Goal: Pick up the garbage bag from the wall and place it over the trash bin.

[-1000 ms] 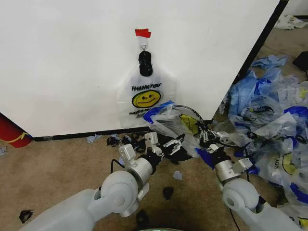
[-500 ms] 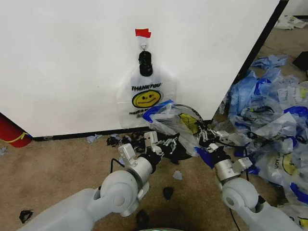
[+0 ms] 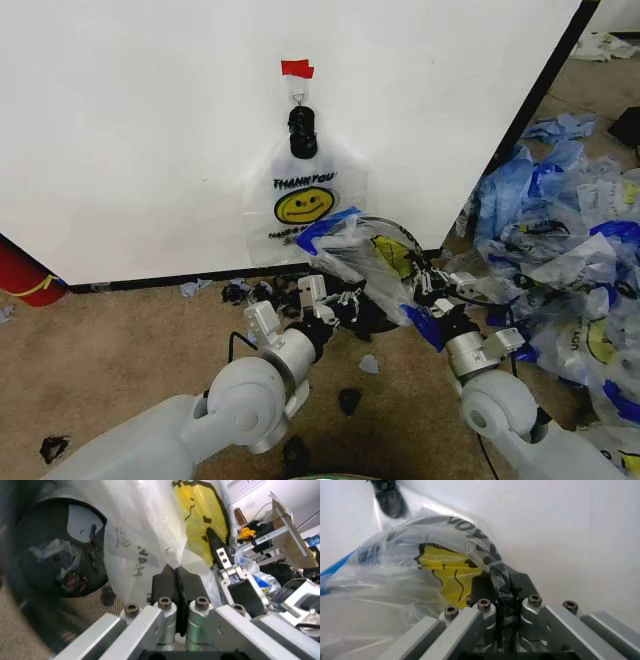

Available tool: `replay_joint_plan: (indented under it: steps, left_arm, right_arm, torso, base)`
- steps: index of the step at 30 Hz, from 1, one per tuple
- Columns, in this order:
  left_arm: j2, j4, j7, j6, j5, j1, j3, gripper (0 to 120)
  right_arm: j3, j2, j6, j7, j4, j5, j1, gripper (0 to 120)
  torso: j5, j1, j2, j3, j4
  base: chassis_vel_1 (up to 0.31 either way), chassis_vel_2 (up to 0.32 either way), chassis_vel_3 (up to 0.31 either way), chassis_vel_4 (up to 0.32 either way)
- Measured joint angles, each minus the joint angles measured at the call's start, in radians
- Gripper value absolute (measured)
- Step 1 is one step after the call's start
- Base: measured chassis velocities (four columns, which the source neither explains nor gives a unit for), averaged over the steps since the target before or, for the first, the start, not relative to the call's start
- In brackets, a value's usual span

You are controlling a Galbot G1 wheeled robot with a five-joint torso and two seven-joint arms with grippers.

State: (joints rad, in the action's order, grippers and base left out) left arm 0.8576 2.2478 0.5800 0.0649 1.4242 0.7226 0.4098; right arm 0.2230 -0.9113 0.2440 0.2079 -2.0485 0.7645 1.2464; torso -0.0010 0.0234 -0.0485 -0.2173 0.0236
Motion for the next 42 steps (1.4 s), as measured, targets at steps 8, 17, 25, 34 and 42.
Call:
replay_joint_plan:
  steps: [8, 17, 25, 34, 42]
  left_arm:
    - [-0.013, 0.022, -0.001, -0.001, -0.018, 0.031, -0.019, 0]
    - [-0.029, 0.051, 0.0, -0.002, -0.027, 0.072, -0.064, 0]
    - [-0.04, 0.072, -0.004, -0.003, -0.049, 0.121, -0.098, 0]
    - [-0.055, 0.091, -0.005, -0.004, -0.054, 0.136, -0.134, 0]
    - [-0.05, 0.094, -0.007, -0.004, -0.069, 0.148, -0.138, 0]
  right_arm:
    - [0.014, -0.01, -0.018, 0.036, -0.02, 0.116, 0.003, 0]
    - [0.046, -0.026, -0.034, 0.065, -0.029, 0.219, 0.01, 0]
    - [0.068, -0.046, -0.045, 0.092, -0.035, 0.299, 0.007, 0]
    - [0.097, -0.043, -0.054, 0.113, -0.057, 0.333, 0.01, 0]
    - [0.126, -0.019, -0.057, 0.121, -0.087, 0.368, 0.025, 0]
  torso:
    - [0.0, 0.0, 0.0, 0.0, 0.0]
    - [-0.0001, 0.0, 0.0, 0.0, 0.0]
    - [-0.0001, 0.0, 0.0, 0.0, -0.0001]
    - [-0.0001, 0.0, 0.0, 0.0, 0.0]
    - [0.0, 0.0, 0.0, 0.0, 0.0]
  base:
    - [0.0, 0.0, 0.0, 0.0]
    - [0.0, 0.0, 0.0, 0.0]
    - [0.0, 0.0, 0.0, 0.0]
    - [0.0, 0.0, 0.0, 0.0]
    - [0.0, 0.0, 0.0, 0.0]
